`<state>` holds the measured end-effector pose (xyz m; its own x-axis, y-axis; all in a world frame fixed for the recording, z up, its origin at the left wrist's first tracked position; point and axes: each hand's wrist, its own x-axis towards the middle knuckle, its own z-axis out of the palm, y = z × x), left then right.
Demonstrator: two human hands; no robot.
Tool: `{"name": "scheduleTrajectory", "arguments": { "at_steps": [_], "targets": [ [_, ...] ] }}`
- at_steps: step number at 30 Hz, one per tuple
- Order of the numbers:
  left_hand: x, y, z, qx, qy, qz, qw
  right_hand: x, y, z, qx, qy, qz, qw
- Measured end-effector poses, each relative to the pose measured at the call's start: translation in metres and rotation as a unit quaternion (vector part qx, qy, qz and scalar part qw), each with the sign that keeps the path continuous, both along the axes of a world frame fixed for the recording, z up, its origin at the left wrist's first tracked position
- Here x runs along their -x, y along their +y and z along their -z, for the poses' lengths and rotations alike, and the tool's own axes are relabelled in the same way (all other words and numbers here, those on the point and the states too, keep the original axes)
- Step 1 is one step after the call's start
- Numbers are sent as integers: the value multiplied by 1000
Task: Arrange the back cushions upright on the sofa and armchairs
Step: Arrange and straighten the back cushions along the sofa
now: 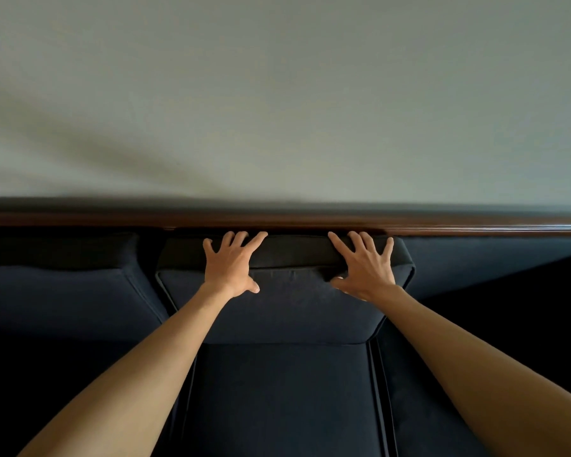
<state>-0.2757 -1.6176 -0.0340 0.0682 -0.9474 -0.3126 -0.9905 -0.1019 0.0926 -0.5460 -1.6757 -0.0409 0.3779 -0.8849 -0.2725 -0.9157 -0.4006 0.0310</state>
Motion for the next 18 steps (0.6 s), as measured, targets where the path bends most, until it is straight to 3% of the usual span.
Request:
{"name": "scheduleTrajectory", "arguments": {
  "at_steps": [10,18],
  "targets": [
    [17,20,-7,-14,-8,-13,1000,-19,16,-20,-72,35,2,997],
    [90,16,-98,19,117,-39,992,21,29,-105,-94,-97,16,991]
  ]
}}
